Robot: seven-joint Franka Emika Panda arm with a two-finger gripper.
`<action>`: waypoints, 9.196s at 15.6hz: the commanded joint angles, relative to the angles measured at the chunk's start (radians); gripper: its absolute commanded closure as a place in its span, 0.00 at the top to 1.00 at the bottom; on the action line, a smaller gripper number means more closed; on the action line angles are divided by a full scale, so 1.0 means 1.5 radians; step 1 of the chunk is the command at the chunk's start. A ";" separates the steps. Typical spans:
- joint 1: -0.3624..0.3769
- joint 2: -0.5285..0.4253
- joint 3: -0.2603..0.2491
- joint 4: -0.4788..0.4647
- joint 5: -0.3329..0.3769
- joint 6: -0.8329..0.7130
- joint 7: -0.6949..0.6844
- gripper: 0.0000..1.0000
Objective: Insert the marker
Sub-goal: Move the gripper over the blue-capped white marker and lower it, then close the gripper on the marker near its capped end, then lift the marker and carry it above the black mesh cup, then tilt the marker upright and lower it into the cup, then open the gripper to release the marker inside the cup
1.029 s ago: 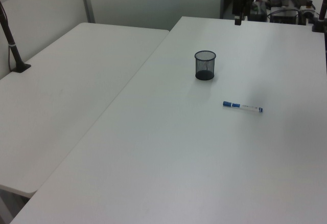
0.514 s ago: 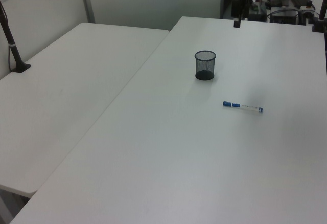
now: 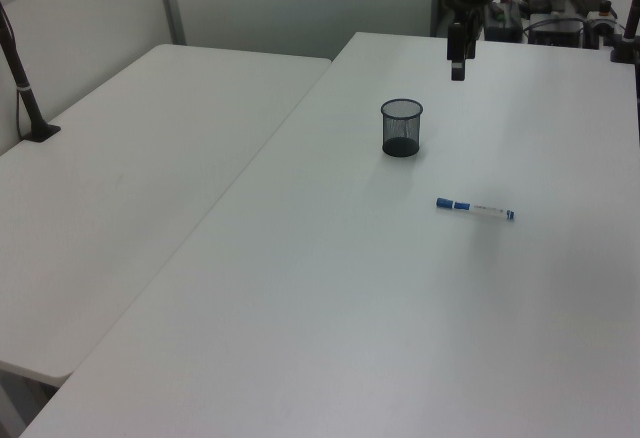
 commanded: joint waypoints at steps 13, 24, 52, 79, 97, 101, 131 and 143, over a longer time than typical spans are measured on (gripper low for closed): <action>-0.006 -0.069 0.052 -0.279 0.001 0.211 -0.010 0.96; -0.001 0.079 0.052 -0.269 -0.025 0.324 0.032 0.89; 0.008 0.169 0.072 -0.194 -0.062 0.337 0.099 0.08; -0.033 0.037 0.056 -0.005 -0.030 0.228 0.098 0.00; -0.112 0.242 -0.017 0.212 -0.083 0.458 0.126 0.00; -0.116 0.221 -0.016 0.144 -0.083 0.569 0.149 0.00; -0.116 0.190 -0.025 -0.073 -0.175 0.791 0.214 0.00; -0.114 0.204 -0.028 -0.112 -0.216 0.785 0.212 0.00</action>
